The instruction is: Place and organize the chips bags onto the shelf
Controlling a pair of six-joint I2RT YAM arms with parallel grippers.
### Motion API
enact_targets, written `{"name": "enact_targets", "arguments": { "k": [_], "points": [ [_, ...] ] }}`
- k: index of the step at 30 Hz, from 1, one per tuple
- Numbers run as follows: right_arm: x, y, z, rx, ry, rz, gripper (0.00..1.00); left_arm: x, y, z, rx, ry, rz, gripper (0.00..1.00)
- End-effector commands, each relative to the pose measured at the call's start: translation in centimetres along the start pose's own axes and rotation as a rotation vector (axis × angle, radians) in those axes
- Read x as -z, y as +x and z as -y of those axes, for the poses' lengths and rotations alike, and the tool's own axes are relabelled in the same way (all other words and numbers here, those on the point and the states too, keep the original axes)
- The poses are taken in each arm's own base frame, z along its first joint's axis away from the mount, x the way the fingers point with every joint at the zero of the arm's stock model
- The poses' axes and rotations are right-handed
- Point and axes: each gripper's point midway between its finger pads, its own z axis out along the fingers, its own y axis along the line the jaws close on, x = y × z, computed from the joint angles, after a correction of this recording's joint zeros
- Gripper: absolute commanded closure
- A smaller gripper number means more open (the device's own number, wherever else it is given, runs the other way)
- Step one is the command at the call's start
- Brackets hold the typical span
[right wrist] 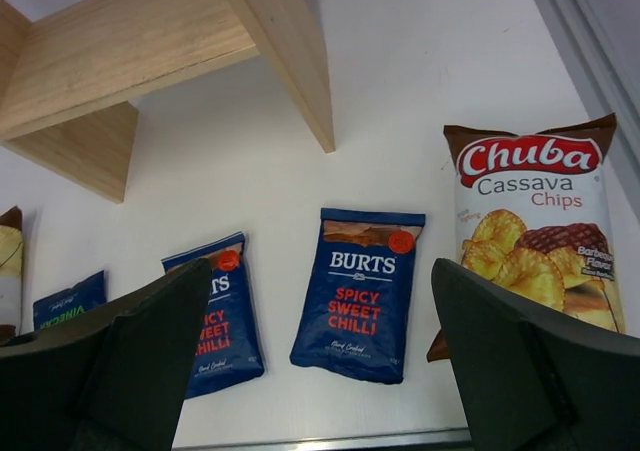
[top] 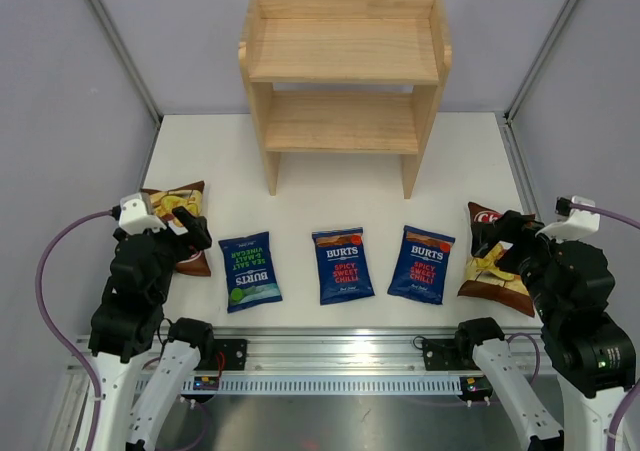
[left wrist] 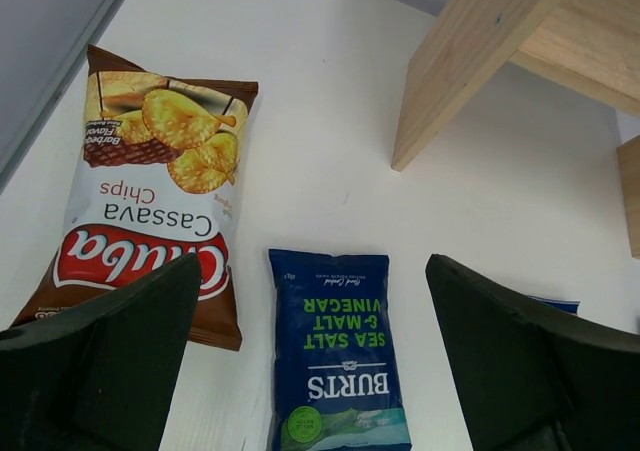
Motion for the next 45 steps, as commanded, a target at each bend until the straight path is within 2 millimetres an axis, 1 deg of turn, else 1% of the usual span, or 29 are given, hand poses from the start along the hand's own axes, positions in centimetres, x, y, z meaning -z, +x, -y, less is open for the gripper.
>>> {"name": "enact_targets", "arguments": {
  "k": [1,2,4,5,6,7,8,10,11,12,14,15,16,17,18,21,22,25,26,27,28,32,34,35,37,39,41,43,45],
  "points": [
    [-0.2,0.4,-1.9,0.024,-0.12,-0.002,0.01,-0.6,-0.4,0.0,0.069,-0.013,0.042,0.01],
    [0.1,0.6,-3.8,0.03,-0.233,-0.005,0.01,-0.6,-0.2,0.7,0.073,0.024,0.032,0.01],
    [0.3,1.5,-5.1,0.011,-0.326,-0.008,0.01,-0.5,-0.1,1.5,0.061,0.066,0.005,0.01],
    [0.3,1.9,-6.6,0.0,-0.414,-0.017,0.0,-0.6,0.4,2.1,0.057,0.095,-0.02,0.01],
    [0.7,2.1,-7.3,-0.012,-0.463,-0.013,0.01,-0.8,0.8,2.4,0.058,0.105,-0.042,0.01],
    [0.8,2.4,-8.1,-0.042,-0.505,-0.028,0.0,-0.9,1.5,2.5,0.056,0.108,-0.077,0.01],
    [0.9,2.9,-9.5,-0.05,-0.592,-0.05,0.01,-1.5,2.7,3.1,0.078,0.117,-0.145,0.01],
    [0.8,3.6,-11.0,-0.094,-0.681,-0.105,0.0,-2.2,4.4,4.0,0.11,0.141,-0.226,0.01],
    [1.3,4.2,-12.5,-0.093,-0.785,-0.144,0.01,-2.6,6.2,4.6,0.129,0.17,-0.291,0.01],
    [1.0,4.8,-13.2,-0.105,-0.826,-0.191,0.01,-3.5,7.5,4.8,0.182,0.146,-0.34,0.01],
    [1.2,5.4,-14.4,-0.137,-0.918,-0.253,0.01,-4.4,8.7,5.9,0.228,0.188,-0.379,0.01],
    [0.8,5.6,-14.6,-0.157,-0.92,-0.275,0.0,-5.3,10.7,5.5,0.229,0.162,-0.431,0.01],
    [0.6,5.7,-14.7,-0.182,-0.921,-0.288,0.01,-5.9,10.9,5.8,0.243,0.169,-0.426,0.01],
    [0.3,5.9,-14.7,-0.188,-0.927,-0.288,0.0,-6.5,11.6,5.5,0.249,0.143,-0.439,0.01],
    [0.3,6.0,-14.7,-0.194,-0.931,-0.286,0.0,-7.1,13.0,5.1,0.249,0.118,-0.474,0.01],
    [0.0,6.7,-14.5,-0.197,-0.932,-0.286,0.01,-8.7,14.3,4.5,0.255,0.067,-0.485,0.01],
    [-0.1,6.8,-14.5,-0.195,-0.93,-0.286,0.01,-9.5,15.5,4.1,0.256,0.04,-0.505,0.01],
    [-0.4,7.3,-14.2,-0.204,-0.913,-0.286,0.01,-10.8,17.3,2.3,0.26,-0.072,-0.522,0.01],
    [-0.4,7.4,-14.2,-0.204,-0.916,-0.281,0.01,-11.1,17.4,1.5,0.259,-0.123,-0.508,0.01],
    [-0.4,7.3,-14.2,-0.203,-0.919,-0.276,0.01,-11.4,17.4,1.1,0.255,-0.142,-0.495,0.01],
    [-0.4,7.3,-14.2,-0.203,-0.918,-0.272,0.01,-11.5,17.8,0.5,0.245,-0.174,-0.492,0.01],
    [-0.6,7.4,-14.1,-0.199,-0.914,-0.274,0.01,-11.8,18.3,-0.8,0.234,-0.231,-0.469,0.03],
    [-0.9,7.6,-14.1,-0.202,-0.914,-0.274,0.01,-12.1,18.5,-1.0,0.234,-0.231,-0.455,0.07],
    [-1.0,7.6,-14.1,-0.206,-0.914,-0.278,0.0,-12.0,19.5,-1.3,0.232,-0.234,-0.469,0.12],
    [-1.1,7.6,-14.2,-0.212,-0.918,-0.274,0.01,-12.3,19.2,-0.9,0.252,-0.216,-0.467,0.18],
    [-1.4,7.9,-14.2,-0.22,-0.917,-0.287,0.01,-12.3,19.4,-1.1,0.269,-0.225,-0.461,0.27],
    [-1.4,8.0,-14.2,-0.221,-0.92,-0.291,0.01,-12.2,19.6,-1.3,0.284,-0.238,-0.464,0.27],
    [-1.5,8.0,-14.2,-0.22,-0.919,-0.292,0.01,-12.1,20.1,-1.5,0.294,-0.25,-0.468,0.32],
    [-1.6,8.0,-14.2,-0.223,-0.918,-0.296,0.01,-12.1,20.6,-1.6,0.318,-0.261,-0.473,0.34]
  ]
}}
